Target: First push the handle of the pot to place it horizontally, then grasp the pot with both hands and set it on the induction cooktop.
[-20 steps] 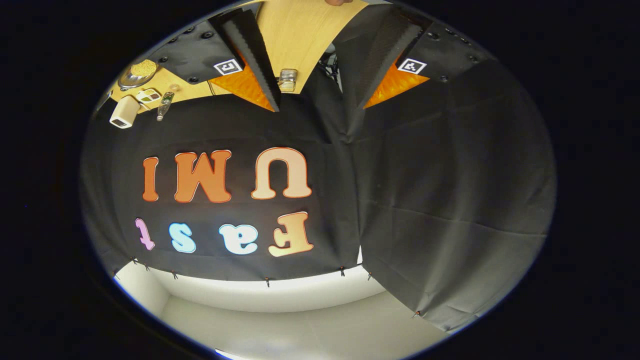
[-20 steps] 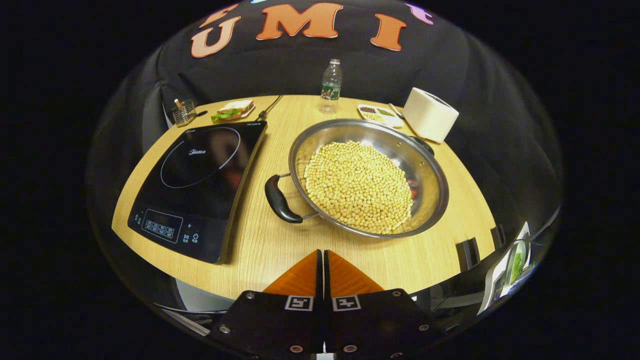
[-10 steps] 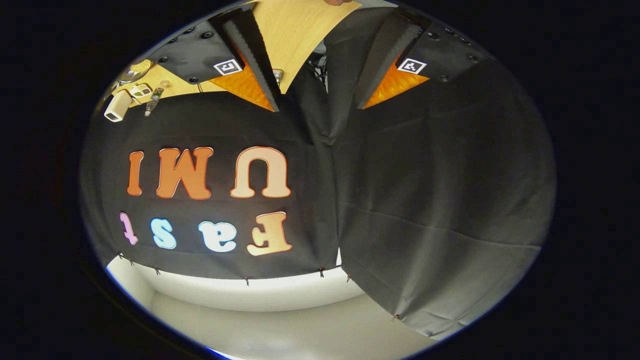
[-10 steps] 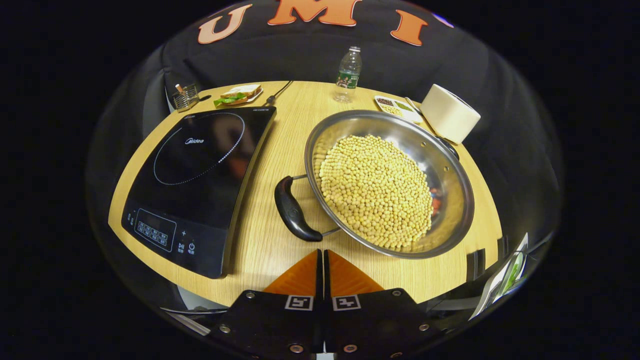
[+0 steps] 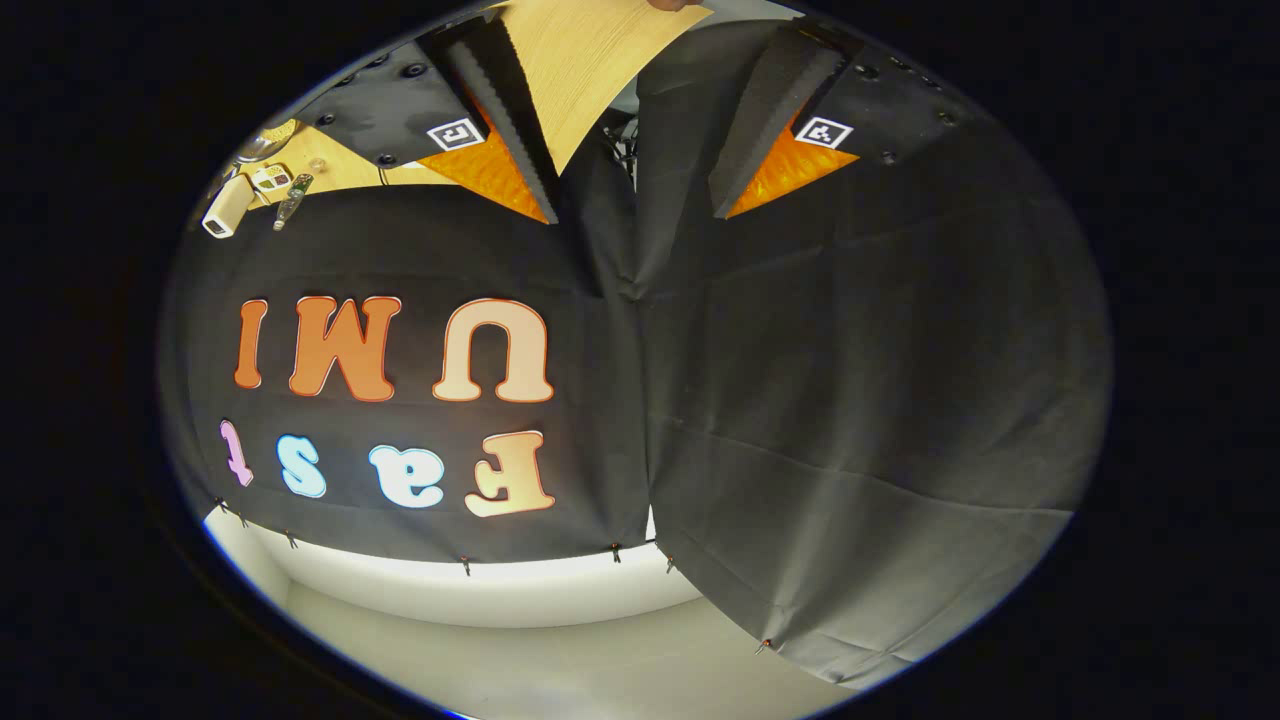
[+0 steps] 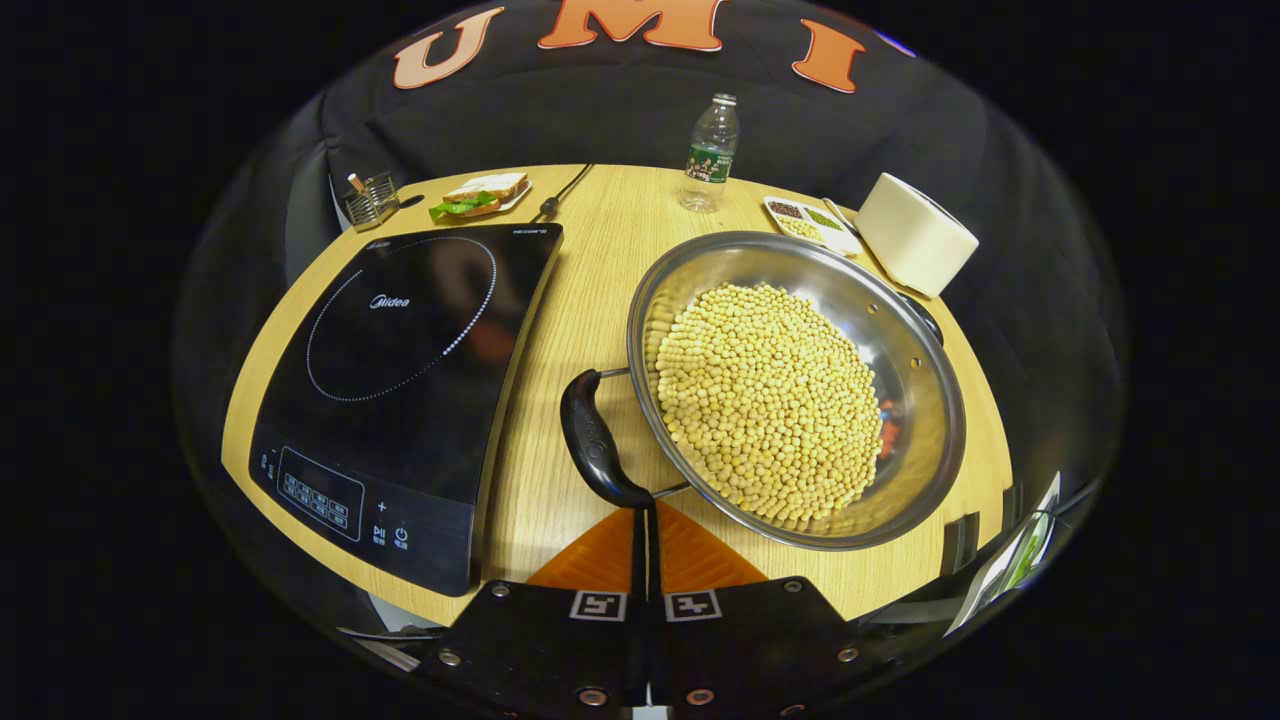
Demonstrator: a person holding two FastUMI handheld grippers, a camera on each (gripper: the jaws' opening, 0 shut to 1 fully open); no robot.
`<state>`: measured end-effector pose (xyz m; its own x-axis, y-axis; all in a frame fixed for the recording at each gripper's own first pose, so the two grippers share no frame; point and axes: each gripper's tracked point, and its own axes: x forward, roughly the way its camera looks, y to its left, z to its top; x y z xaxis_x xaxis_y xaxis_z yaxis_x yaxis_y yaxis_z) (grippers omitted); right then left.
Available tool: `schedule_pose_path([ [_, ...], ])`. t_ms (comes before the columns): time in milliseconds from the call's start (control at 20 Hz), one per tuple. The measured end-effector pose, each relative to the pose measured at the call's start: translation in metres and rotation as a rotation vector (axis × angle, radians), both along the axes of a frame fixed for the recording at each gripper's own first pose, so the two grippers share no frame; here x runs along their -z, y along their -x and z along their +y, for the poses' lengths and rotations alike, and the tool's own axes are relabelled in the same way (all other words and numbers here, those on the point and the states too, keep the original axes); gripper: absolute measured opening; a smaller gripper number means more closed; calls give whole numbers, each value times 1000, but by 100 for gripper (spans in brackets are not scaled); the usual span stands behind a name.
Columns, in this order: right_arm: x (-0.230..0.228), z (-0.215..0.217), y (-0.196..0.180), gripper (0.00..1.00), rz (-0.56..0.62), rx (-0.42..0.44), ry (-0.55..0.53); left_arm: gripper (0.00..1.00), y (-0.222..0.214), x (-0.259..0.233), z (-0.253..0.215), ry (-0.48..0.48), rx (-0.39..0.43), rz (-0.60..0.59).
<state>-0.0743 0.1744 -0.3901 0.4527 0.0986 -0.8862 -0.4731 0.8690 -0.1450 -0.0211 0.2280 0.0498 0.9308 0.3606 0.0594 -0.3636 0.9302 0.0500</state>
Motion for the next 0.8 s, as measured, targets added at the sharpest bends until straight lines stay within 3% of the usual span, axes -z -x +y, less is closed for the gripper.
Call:
schedule_pose_path([
  [800,7,26,-15,0,-14,-2,-22,97,-1,-7,14,-26,-25,-1],
])
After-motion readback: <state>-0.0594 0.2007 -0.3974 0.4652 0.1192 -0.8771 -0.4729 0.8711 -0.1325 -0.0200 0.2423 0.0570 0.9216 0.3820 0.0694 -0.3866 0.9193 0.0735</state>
